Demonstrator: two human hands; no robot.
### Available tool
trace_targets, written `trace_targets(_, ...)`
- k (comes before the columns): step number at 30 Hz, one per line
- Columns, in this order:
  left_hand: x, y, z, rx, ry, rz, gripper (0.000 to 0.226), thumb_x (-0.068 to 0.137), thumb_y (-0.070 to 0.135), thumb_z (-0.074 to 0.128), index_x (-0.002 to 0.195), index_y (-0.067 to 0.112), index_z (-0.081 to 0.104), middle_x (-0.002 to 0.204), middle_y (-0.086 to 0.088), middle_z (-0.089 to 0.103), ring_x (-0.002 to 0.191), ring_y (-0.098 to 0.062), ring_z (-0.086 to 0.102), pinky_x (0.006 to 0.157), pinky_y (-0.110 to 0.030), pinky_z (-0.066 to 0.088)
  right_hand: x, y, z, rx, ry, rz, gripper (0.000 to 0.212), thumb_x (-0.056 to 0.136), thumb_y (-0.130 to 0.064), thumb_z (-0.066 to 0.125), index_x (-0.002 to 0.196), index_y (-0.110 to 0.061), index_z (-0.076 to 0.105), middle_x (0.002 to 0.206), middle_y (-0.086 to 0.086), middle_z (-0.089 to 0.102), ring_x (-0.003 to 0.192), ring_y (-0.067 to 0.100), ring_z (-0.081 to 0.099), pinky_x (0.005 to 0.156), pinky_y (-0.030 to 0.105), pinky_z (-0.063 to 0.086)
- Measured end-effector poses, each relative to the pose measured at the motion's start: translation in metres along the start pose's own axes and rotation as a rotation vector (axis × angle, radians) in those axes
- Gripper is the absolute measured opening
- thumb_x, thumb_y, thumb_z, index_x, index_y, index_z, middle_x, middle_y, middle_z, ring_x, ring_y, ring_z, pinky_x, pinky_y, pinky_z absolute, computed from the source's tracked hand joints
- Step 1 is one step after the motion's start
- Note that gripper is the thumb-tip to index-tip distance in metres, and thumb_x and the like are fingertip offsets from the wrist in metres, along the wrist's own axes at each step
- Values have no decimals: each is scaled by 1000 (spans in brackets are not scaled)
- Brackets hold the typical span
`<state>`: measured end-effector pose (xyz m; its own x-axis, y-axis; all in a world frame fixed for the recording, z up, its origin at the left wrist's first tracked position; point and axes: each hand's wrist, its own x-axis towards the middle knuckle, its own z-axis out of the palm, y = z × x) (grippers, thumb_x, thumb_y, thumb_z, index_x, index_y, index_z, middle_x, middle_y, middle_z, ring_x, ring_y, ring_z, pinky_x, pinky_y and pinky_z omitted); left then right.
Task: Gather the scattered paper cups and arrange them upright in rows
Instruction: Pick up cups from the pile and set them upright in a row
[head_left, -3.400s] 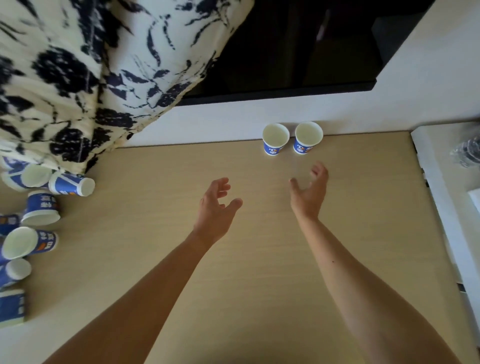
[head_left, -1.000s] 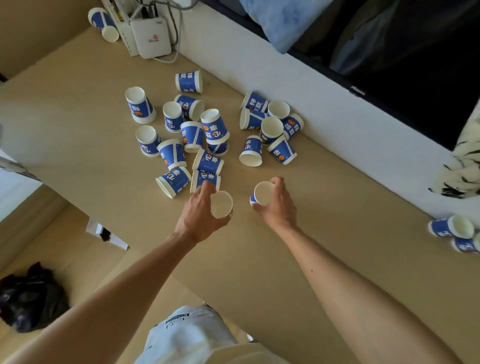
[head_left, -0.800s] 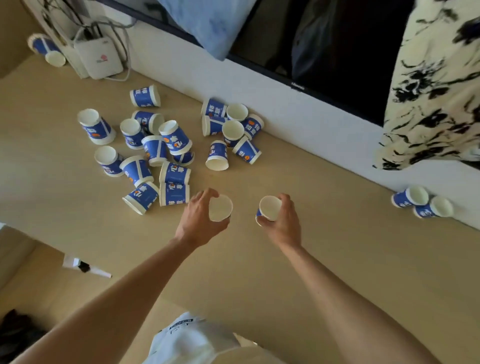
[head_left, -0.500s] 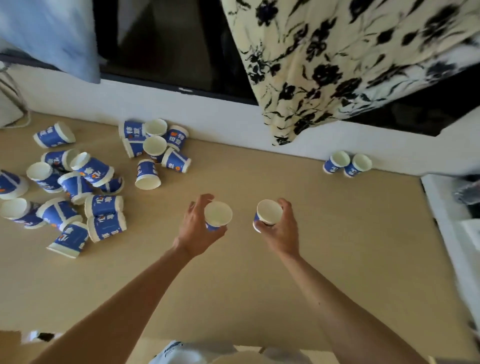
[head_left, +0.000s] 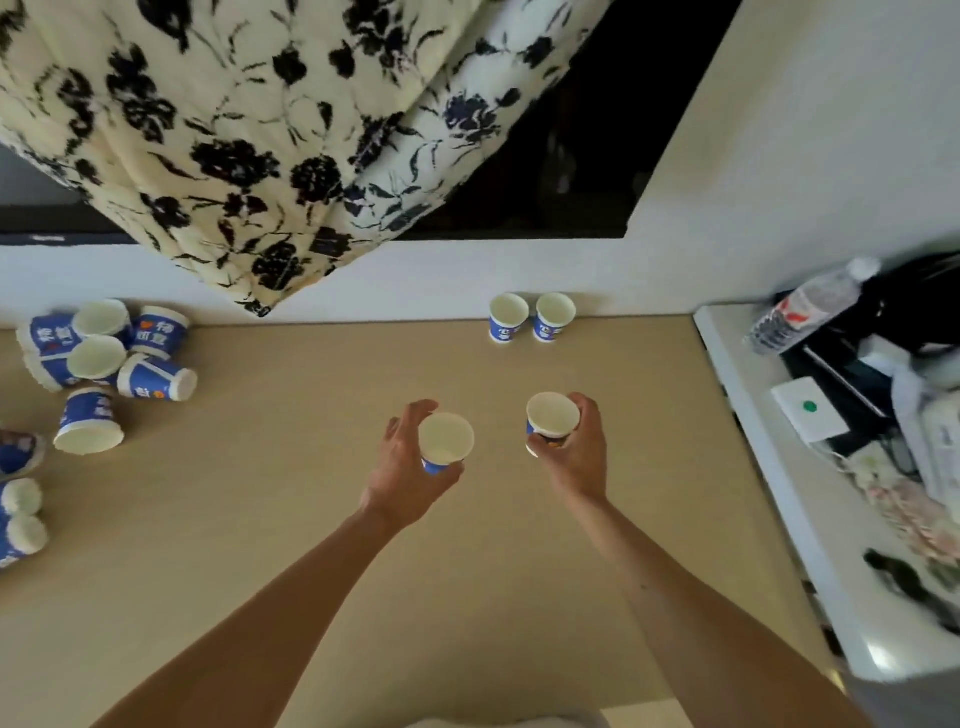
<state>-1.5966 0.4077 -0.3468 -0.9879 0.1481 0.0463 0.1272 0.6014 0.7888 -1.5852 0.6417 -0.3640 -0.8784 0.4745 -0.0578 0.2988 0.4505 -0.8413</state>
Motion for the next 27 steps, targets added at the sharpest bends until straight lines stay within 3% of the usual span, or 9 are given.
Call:
trace_targets(4,24,36,39,27,25,-2,79,63,29,88,129,22,45,117,9,60,101,-13,53,81,-22,38,43,23,-27,33,12,30,76,63,-20,87,128,-22,47,116,-2,63,100,21,66,88,45,55)
trace_targets(10,52,72,78,21,12,-30,81,64,29,87,131,26,42,114,10,60,104,-13,54,83,-24,38,106,47,-47,39,43,58,68,60,-23,85,119,-20,50,108,-2,64,95,22,65,84,48,55)
trace_targets(27,102,74,115,133,-18,-31,79,66,25,88,132,24,43,114,12,60,102,-12,57,85,-23,41,260,61,-14,55,50,-4,68,67,-19,82,128,-15,51,116,1,65,106,27,61,89,48,52)
